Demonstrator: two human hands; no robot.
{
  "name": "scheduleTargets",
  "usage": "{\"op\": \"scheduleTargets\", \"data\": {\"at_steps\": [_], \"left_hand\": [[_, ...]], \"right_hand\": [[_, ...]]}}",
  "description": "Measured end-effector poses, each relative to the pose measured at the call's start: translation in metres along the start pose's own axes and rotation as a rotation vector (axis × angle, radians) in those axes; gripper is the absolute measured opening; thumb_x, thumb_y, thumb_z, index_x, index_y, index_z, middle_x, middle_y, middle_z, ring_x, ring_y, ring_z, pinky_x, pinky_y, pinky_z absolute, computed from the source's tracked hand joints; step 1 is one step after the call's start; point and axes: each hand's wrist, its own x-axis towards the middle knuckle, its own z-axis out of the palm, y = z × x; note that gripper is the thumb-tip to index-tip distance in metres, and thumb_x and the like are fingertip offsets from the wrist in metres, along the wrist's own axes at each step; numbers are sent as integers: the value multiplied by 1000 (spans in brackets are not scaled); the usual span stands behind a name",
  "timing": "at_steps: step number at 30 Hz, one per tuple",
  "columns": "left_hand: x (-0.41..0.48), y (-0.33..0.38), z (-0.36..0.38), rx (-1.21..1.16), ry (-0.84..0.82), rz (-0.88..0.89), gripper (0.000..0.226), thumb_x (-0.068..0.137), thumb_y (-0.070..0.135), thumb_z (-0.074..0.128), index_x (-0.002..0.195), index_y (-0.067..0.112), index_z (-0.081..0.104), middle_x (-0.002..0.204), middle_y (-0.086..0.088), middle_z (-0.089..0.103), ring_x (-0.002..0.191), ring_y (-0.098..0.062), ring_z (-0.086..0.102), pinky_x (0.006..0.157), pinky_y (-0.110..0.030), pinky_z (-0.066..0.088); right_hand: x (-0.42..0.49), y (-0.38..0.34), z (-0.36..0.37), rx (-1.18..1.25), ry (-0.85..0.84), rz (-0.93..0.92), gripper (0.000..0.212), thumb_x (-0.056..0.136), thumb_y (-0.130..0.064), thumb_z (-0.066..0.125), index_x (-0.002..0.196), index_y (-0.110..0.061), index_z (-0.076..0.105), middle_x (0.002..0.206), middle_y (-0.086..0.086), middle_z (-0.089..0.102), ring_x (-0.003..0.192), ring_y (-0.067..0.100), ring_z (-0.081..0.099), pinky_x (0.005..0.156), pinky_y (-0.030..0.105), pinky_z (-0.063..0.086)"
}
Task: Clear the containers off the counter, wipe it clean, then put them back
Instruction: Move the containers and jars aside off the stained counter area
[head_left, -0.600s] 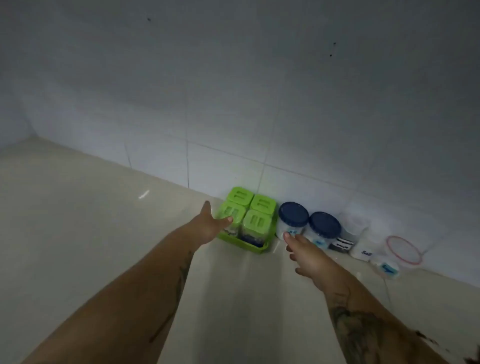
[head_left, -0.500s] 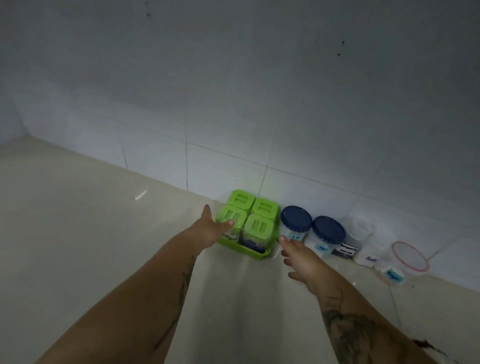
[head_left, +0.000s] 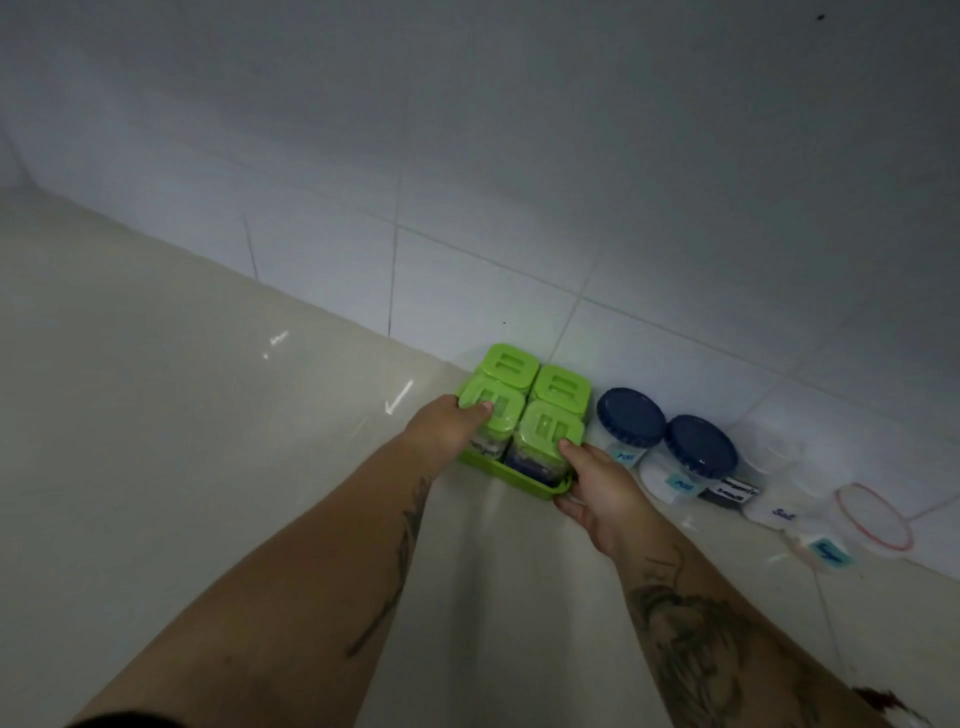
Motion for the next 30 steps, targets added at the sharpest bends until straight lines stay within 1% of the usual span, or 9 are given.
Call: {"op": "scheduleTargets", "data": {"at_steps": [3, 7, 10, 12, 15, 20, 25, 28, 30], "left_hand": [[-16, -2, -11, -4, 9, 46, 50, 70, 62, 59, 97, 22, 70, 99, -4, 71, 93, -23, 65, 92, -40, 51], [-48, 0, -42, -28, 12, 110, 45, 69, 60, 60, 96, 27, 73, 92, 7, 74, 89, -13, 68, 87, -34, 52], [-73, -6, -71, -98, 10, 141, 24, 83, 42, 65, 99, 25, 73, 86, 10, 73, 74, 2, 66, 62, -15, 48], [-86, -17, -92, -139, 25, 133, 14, 88, 31, 64, 98, 25, 72, 80, 13, 72, 63, 8, 63, 52, -8, 43], [-99, -36, -121, -161, 41, 74, 13, 89, 29, 64, 99, 24, 72, 85, 9, 73, 67, 6, 65, 56, -11, 45], [-95, -63, -155, -181, 67, 10, 9, 90, 30, 63, 91, 27, 72, 85, 13, 74, 79, -2, 69, 68, -20, 48], [-86, -70, -164, -187, 64, 9, 8, 90, 29, 63, 89, 29, 71, 83, 15, 74, 77, 2, 68, 70, -21, 48], [-82, -69, -165, -166, 69, -2, 8, 90, 33, 63, 87, 31, 71, 83, 17, 74, 80, 0, 68, 71, -22, 48], [-81, -67, -167, -127, 59, -13, 7, 89, 35, 63, 90, 32, 70, 86, 15, 73, 83, -3, 66, 69, -21, 46]], "right_hand": [[-18, -2, 10, 68, 7, -26, 25, 96, -29, 58, 120, -21, 60, 116, 1, 67, 101, 17, 65, 74, 28, 51], [-52, 1, 26, 137, -39, -64, 28, 95, -26, 61, 123, -25, 61, 118, -2, 69, 110, 16, 64, 96, 35, 48], [-81, 12, 47, 184, -61, -69, 34, 92, -23, 64, 126, -24, 59, 118, -2, 69, 111, 16, 64, 92, 33, 47], [-96, 21, 67, 203, -76, -63, 36, 91, -22, 65, 126, -22, 58, 118, 0, 69, 110, 17, 64, 86, 30, 48], [-107, 33, 102, 227, -101, -36, 35, 91, -19, 65, 125, -21, 59, 116, 2, 70, 109, 18, 65, 80, 28, 49], [-102, 45, 147, 235, -105, -30, 40, 91, -16, 65, 130, -19, 57, 121, 4, 67, 108, 19, 65, 81, 30, 50], [-91, 49, 164, 251, -59, -51, 41, 91, -16, 65, 131, -17, 55, 122, 7, 66, 106, 20, 65, 76, 28, 52], [-87, 50, 163, 196, -28, -48, 54, 90, -23, 67, 139, -18, 46, 127, 6, 61, 109, 20, 62, 83, 32, 51], [-85, 50, 162, 154, -22, -48, 58, 90, -27, 68, 141, -20, 40, 124, 3, 59, 109, 20, 61, 86, 34, 50]]}}
